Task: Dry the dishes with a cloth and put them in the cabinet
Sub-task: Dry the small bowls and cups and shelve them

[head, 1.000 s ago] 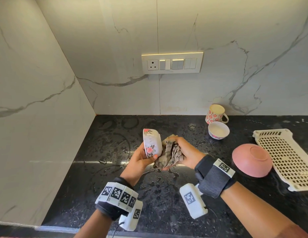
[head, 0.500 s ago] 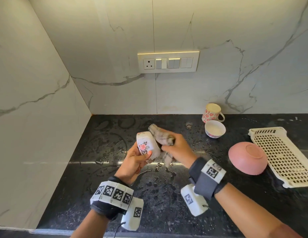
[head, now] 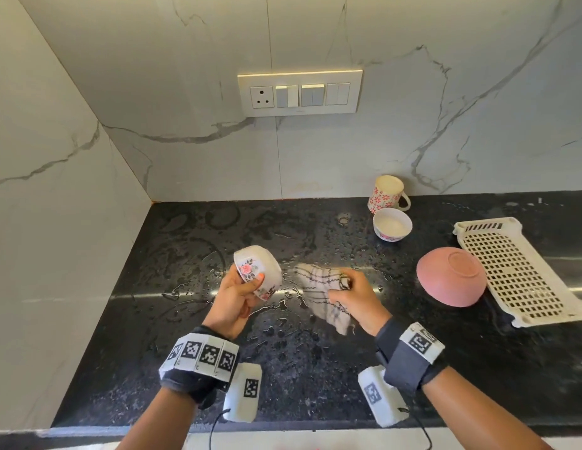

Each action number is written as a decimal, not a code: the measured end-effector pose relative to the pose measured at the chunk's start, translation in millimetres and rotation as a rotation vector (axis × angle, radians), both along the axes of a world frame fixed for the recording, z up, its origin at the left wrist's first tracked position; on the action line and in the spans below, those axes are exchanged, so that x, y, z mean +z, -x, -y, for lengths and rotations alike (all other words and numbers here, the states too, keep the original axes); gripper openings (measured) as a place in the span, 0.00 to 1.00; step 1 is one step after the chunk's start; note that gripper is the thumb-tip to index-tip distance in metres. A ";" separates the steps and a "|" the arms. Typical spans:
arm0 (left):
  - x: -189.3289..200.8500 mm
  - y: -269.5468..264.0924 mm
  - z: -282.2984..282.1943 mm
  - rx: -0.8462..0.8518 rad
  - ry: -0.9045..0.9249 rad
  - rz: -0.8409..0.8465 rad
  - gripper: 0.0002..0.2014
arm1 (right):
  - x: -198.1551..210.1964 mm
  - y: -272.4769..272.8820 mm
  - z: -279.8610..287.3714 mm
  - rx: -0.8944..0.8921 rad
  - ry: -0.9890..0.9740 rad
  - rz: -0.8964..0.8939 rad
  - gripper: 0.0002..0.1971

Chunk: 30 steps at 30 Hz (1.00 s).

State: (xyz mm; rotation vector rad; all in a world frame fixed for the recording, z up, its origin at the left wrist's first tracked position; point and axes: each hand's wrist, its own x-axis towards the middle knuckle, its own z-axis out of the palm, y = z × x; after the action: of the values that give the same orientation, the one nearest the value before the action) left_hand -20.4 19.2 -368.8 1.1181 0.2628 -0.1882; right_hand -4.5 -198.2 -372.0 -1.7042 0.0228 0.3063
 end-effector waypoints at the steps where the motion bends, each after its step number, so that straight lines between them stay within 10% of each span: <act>1: -0.7 -1.2 1.2 -0.016 0.006 -0.006 0.18 | -9.7 -2.3 8.2 -0.022 0.107 0.039 0.16; 4: -1.0 -0.7 6.0 -0.010 0.024 -0.052 0.17 | -46.9 -16.3 32.8 -0.018 0.511 0.167 0.22; 8: -0.2 0.6 8.0 -0.040 0.017 -0.074 0.19 | -84.8 -26.0 46.9 0.455 0.994 -0.001 0.35; 11: 13.7 -2.7 7.2 -0.092 0.045 -0.056 0.21 | -67.1 -32.2 38.3 0.497 0.767 -0.133 0.35; 18: 99.1 -21.6 -0.1 -0.240 0.147 0.175 0.40 | 82.6 -53.8 -15.7 0.350 -0.095 0.168 0.47; 24: 190.1 -34.2 -3.5 -0.252 0.346 0.408 0.31 | 193.9 -58.6 -46.6 0.365 -0.022 0.542 0.44; 30: 278.0 -30.2 -12.0 -0.199 0.124 0.693 0.25 | 303.4 -55.2 -63.4 0.336 -0.026 0.746 0.34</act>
State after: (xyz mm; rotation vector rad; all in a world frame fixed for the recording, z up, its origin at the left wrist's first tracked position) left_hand 9.8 31.2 -90.8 1.0221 -0.4722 0.0144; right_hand 50.7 -134.8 -68.5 -1.7026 -0.8163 -0.0984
